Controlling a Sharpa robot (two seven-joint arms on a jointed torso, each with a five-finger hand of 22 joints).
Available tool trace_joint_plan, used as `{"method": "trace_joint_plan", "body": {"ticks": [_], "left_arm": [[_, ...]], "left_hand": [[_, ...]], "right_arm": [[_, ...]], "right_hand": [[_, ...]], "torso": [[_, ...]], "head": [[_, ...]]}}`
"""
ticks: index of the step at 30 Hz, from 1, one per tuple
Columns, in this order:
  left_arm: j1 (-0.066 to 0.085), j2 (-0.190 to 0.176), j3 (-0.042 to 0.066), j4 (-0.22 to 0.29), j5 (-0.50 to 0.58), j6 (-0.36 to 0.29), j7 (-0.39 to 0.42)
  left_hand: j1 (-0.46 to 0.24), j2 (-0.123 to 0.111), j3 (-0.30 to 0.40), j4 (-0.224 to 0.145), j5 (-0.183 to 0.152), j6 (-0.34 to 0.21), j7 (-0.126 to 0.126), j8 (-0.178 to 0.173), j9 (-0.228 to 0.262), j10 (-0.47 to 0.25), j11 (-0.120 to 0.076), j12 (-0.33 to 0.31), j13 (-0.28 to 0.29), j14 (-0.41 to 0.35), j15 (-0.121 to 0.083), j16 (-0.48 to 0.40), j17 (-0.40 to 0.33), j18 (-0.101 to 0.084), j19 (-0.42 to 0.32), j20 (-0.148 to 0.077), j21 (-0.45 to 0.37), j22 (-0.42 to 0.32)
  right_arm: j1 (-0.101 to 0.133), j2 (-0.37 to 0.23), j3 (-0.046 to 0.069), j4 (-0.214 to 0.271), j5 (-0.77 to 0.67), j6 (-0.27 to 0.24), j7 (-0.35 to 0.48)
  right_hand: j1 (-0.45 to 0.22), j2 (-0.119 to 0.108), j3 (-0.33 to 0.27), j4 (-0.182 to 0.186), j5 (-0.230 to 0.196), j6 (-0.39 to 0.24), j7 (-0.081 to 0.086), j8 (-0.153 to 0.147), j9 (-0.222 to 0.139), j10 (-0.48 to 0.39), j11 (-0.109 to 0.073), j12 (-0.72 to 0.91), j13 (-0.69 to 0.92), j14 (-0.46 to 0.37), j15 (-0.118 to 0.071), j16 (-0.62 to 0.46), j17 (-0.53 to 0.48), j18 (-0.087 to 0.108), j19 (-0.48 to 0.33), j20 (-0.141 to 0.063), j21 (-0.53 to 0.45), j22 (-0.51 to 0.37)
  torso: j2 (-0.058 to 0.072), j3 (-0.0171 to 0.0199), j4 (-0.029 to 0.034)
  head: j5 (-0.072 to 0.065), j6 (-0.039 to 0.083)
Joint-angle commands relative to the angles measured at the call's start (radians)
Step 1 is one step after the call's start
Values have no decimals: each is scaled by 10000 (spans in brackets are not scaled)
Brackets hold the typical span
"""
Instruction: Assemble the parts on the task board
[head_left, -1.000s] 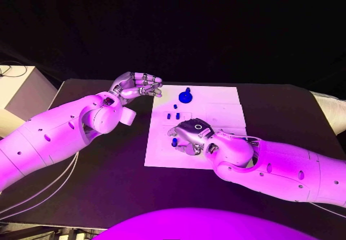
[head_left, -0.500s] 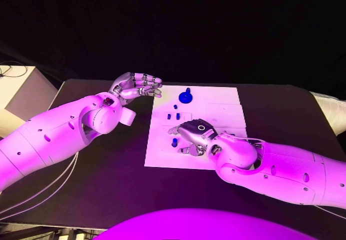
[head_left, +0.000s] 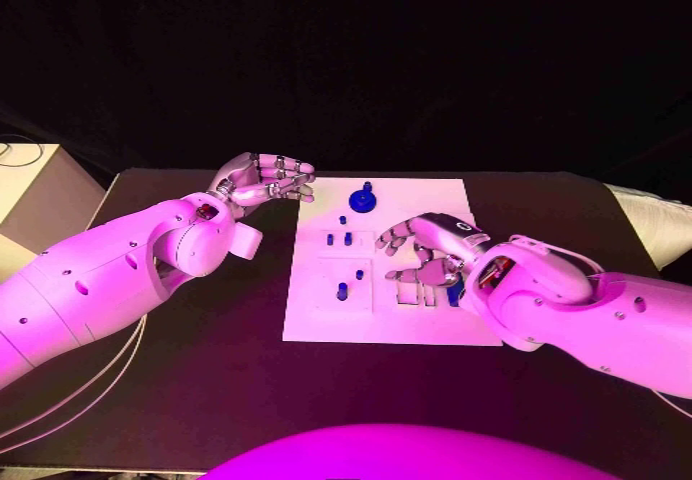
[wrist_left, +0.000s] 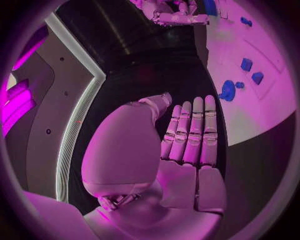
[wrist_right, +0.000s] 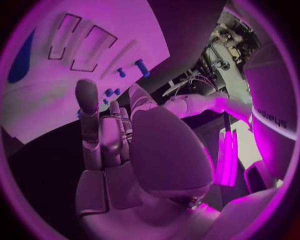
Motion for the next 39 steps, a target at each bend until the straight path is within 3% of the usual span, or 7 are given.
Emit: {"method": "trace_joint_plan", "body": {"ticks": [1, 9, 10, 11, 14, 25, 39], "left_arm": [[-4, -22, 4, 7, 4, 131, 73], [-109, -70, 2, -11, 5, 83, 91], [-134, -73, 2, -6, 5, 86, 92], [-166, -78, 2, -1, 6, 87, 95], [-220, -87, 2, 1, 10, 84, 104], [-306, -115, 2, 8, 16, 70, 120], [-318, -122, 2, 16, 17, 122, 84]], "left_hand": [[77, 11, -23, 29, 3, 45, 91, -42, -14, -13, 65, -56, 15, 91, -4, -47, 11, 102, 64, 28, -50, -8], [80, 16, -23, 32, 4, 49, 82, -41, -15, -9, 62, -54, 16, 92, -4, -53, 17, 102, 66, 29, -56, -12], [83, 17, -22, 32, 5, 51, 77, -40, -15, -6, 60, -53, 17, 92, -4, -55, 19, 103, 67, 29, -59, -14], [83, 17, -22, 32, 5, 51, 77, -40, -15, -6, 60, -53, 17, 92, -4, -55, 19, 103, 67, 29, -59, -14], [85, 17, -23, 33, 5, 53, 71, -40, -15, -4, 58, -52, 17, 92, -5, -58, 22, 103, 67, 29, -62, -16], [89, 17, -23, 32, 5, 54, 63, -39, -16, -2, 53, -51, 18, 92, -5, -61, 25, 103, 68, 30, -66, -19], [108, 25, -18, 32, 8, 61, 42, -38, -19, 3, 40, -52, 19, 92, -12, -79, 42, 105, 75, 30, -84, -31]], "right_arm": [[188, -640, 15, 114, 3587, -516, 1493], [379, -1865, 0, -69, 5265, 232, 318], [385, -1976, -7, -70, 5197, 348, 24], [391, -2118, -18, -51, 5004, 489, -462], [394, -2362, -48, -5, 4508, 881, -1514], [297, -2521, -186, 196, 3076, 1785, -4152], [-116, -1598, -252, -47, 2238, 1466, -5033]], "right_hand": [[16, 32, 496, 11, -30, 541, -146, 260, 41, 965, -226, 298, 2, 22, -172, 26, 65, 37, 61, -167, 91, 59], [-1017, -561, 932, -39, 72, 1183, -662, 778, 220, 2998, -880, 2689, 1735, 599, -730, 756, 1366, -297, 816, -616, 2039, 1469], [-1670, -521, 949, -67, 781, 1237, -834, 1034, 428, 3660, -962, 7873, 7903, 856, -801, 1275, 2267, -513, 1061, -703, 3084, 2267], [-2161, -515, 863, -50, 1031, 1335, -912, 1367, 737, 4407, -981, 10506, 11390, 1048, -887, 1773, 3107, -648, 1236, -783, 4124, 3074], [-2871, -282, 843, 6, 1417, 1421, -1008, 1779, 1176, 5072, -1098, 11743, 13336, 1226, -881, 2299, 4047, -841, 1385, -871, 5448, 4107], [-4067, -305, -68, 33, 1875, 1340, -1086, 2183, 1777, 5578, -1161, 12321, 14363, 1480, -913, 3003, 5489, -1109, 1487, -894, 7089, 5399], [-4522, 74, -1646, 63, 1782, 1293, -1137, 2428, 2173, 5585, -1195, 12301, 14408, 1513, -927, 3076, 5662, -1129, 1438, -878, 7303, 5639]], "torso": [[-54, 1, -103], [-130, 52, -254], [-142, 56, -259], [-153, 57, -262], [-191, 49, -266], [-238, 30, -318], [-231, 18, -307]], "head": [[-178, 76], [-372, 161], [-380, 153], [-413, 151], [-528, 165], [-655, 195], [-705, 150]]}}
